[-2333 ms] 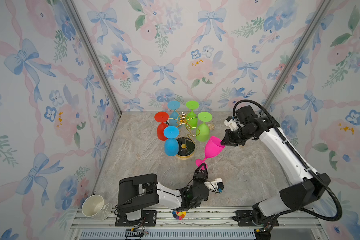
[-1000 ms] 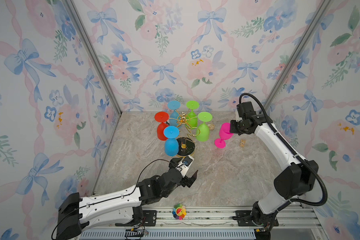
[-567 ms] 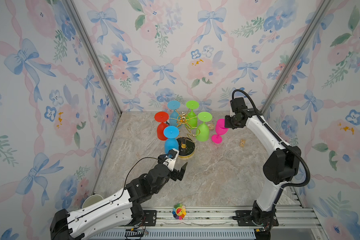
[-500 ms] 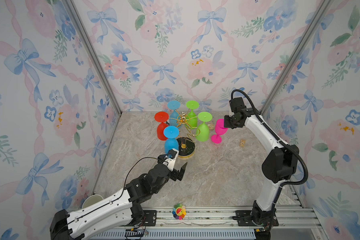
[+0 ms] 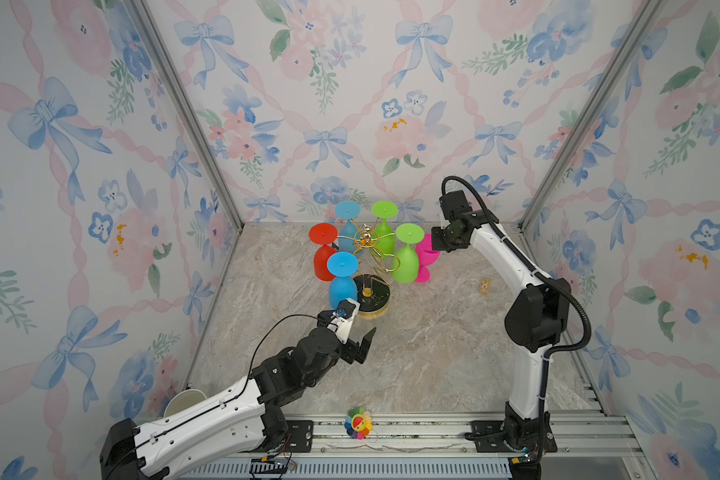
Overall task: Take the wine glass off the wine glass rack
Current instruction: 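Lower the magenta glass upright onto the table and open the right gripper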
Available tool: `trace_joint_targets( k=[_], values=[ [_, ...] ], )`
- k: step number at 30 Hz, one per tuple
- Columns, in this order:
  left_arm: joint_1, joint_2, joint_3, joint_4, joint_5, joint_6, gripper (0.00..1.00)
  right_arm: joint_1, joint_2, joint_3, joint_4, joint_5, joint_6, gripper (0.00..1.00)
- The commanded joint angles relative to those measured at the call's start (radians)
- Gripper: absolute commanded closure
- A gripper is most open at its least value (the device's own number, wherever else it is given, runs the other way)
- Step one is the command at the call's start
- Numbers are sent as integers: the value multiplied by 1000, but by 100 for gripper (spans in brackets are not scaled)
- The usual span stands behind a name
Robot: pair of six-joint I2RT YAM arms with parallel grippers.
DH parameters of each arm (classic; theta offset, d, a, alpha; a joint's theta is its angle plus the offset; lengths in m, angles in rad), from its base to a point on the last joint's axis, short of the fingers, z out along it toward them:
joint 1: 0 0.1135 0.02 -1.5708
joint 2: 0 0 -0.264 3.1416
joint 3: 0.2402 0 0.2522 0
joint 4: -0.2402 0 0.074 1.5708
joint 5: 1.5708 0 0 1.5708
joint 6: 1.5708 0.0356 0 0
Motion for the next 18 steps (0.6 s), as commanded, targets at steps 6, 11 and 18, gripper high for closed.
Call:
trace_joint_targets(
  k=[6, 11, 18],
  values=[
    [7, -18, -12, -7, 12, -8, 2, 12, 42, 67, -56, 33, -14, 100],
    [6, -17, -11, -7, 15, -8, 2, 9, 45, 68, -59, 43, -17, 100],
    [6, -24, -12, -8, 20, -8, 2, 6, 48, 67, -57, 40, -16, 89]
  ],
)
